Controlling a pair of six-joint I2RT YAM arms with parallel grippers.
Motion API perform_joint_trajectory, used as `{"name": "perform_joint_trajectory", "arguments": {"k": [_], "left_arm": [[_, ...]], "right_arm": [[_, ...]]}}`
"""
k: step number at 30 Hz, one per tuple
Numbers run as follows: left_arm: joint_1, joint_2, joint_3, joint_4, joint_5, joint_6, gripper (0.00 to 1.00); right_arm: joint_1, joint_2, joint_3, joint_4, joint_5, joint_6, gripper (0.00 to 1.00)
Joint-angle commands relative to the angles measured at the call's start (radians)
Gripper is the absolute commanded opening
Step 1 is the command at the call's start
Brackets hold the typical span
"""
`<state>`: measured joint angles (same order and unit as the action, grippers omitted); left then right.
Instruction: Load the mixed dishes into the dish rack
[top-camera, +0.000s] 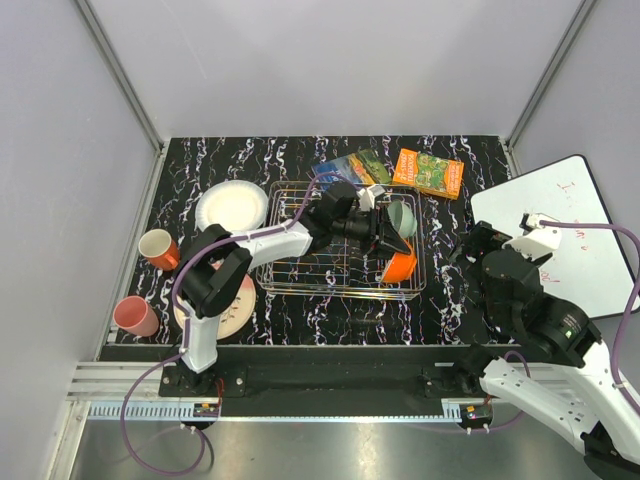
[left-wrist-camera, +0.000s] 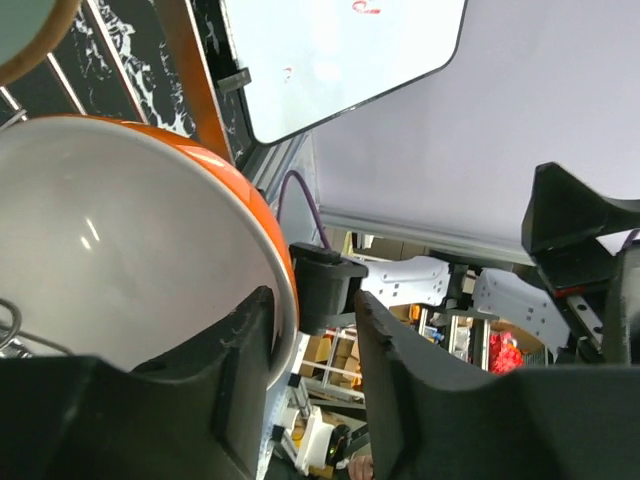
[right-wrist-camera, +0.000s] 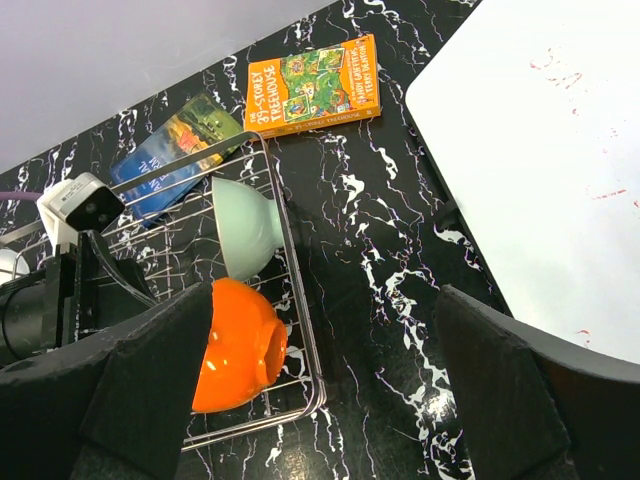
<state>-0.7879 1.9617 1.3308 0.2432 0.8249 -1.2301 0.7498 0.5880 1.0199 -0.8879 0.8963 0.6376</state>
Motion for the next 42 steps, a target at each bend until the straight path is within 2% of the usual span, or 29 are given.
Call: {"name": "perform_joint_trajectory", "arguments": {"k": [1,4,5,9,11,14,16,17,18,22,32,39,42], "left_arm": [[-0.019,-0.003,0.024,0.145,0.022,-0.051,0.42],[-0.034,0.000,0.053,0.154,0.026,-0.061,0.45],[-0.042,0.000,0.064,0.137,0.025,-0.055,0.57],[-0.063,-0.014,0.067,0.105,0.019,-0.034,0.65],[-0.066,-0.017,0.061,0.103,0.016,-0.029,0.74],[-0.065,-0.024,0.059,0.094,0.008,0.000,0.76],[-0.063,-0.033,0.070,0.074,0.013,0.021,0.82],[-0.057,-0.037,0.085,0.052,0.019,0.053,0.86],[-0.053,-0.046,0.096,0.035,0.023,0.075,0.99],[0.001,-0.083,0.154,-0.089,0.034,0.232,0.99],[0.142,-0.210,0.235,-0.379,0.049,0.474,0.99],[0.179,-0.284,0.101,-0.398,0.046,0.518,0.99],[0.211,-0.307,0.096,-0.439,0.034,0.607,0.99]], "right_arm": [[0.000,0.009,0.008,0.020,0.004,0.010,1.00],[0.000,0.012,0.012,0.017,0.004,0.010,1.00],[0.000,0.010,0.014,0.015,0.004,0.008,1.00],[0.000,0.032,0.038,0.017,0.000,-0.004,1.00],[0.000,0.035,0.043,0.017,-0.011,-0.003,1.00],[0.000,0.029,0.036,0.023,-0.025,0.000,1.00],[0.000,0.027,0.023,0.023,-0.031,0.002,1.00],[0.000,0.027,0.017,0.018,-0.034,0.004,1.00],[0.000,0.038,0.011,0.012,-0.037,0.013,1.00],[-0.001,0.085,0.000,-0.020,-0.048,0.046,1.00],[0.000,0.326,0.009,-0.083,-0.125,0.168,1.00],[0.000,0.394,0.014,-0.057,-0.169,0.172,1.00],[0.000,0.397,0.012,-0.048,-0.181,0.172,1.00]]}}
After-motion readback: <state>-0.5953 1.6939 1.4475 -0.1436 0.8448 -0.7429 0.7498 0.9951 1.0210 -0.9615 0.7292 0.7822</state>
